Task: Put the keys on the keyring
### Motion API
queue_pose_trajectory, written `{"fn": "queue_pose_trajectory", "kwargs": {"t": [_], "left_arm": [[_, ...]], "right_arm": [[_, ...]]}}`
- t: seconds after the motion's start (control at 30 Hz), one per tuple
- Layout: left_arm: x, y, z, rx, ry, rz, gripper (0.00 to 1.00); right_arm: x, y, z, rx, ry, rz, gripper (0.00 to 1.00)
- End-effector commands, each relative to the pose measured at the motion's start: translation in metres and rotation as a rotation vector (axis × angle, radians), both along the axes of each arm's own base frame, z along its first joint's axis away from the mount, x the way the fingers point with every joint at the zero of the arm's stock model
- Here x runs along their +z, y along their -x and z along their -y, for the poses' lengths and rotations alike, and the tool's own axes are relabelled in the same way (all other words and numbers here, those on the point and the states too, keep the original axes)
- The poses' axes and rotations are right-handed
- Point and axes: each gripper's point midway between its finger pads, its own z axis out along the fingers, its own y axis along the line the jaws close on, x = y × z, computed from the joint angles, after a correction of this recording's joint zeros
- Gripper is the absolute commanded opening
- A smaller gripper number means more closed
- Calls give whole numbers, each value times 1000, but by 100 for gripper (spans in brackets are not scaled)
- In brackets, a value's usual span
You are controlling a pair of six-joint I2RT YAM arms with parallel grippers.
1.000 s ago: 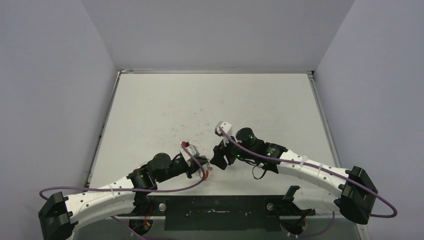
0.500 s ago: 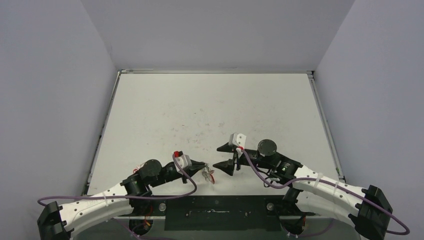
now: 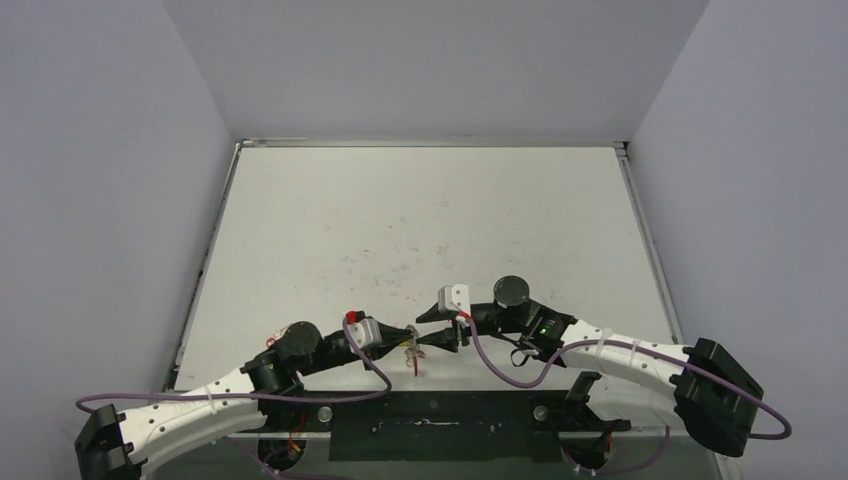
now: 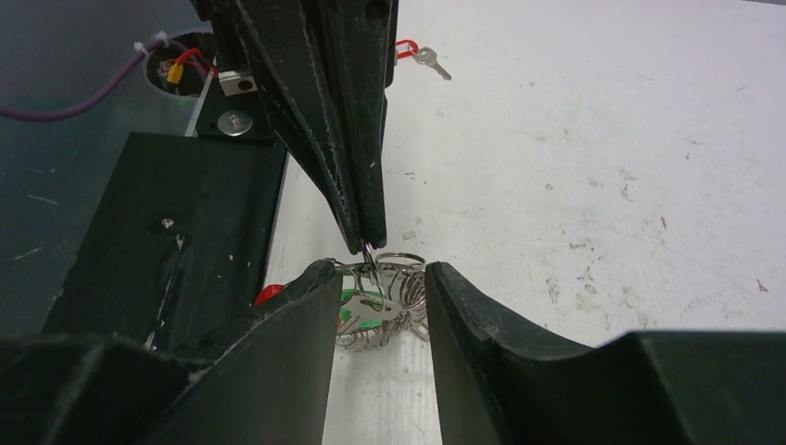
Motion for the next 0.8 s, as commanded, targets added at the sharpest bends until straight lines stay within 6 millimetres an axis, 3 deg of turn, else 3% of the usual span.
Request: {"fn": "queue_pose_trajectory", "kwargs": {"t": [0.0, 0.17, 0.33, 0.53, 0.77], "left_arm": [[28, 3, 5, -28, 85, 62, 0], [29, 4, 6, -34, 90, 65, 0], [29, 3, 7, -34, 82, 64, 0], [26, 1, 5, -24, 62, 71, 0], [20, -6, -4, 23, -60, 70, 33]], "right_arm": [[20, 8, -11, 92, -69, 92, 38], [11, 7, -14, 91, -46, 80, 23], [10, 5, -16, 86, -40, 74, 0], [5, 0, -8, 38, 48, 44, 0], [1, -9, 11, -38, 329, -52, 0]]}}
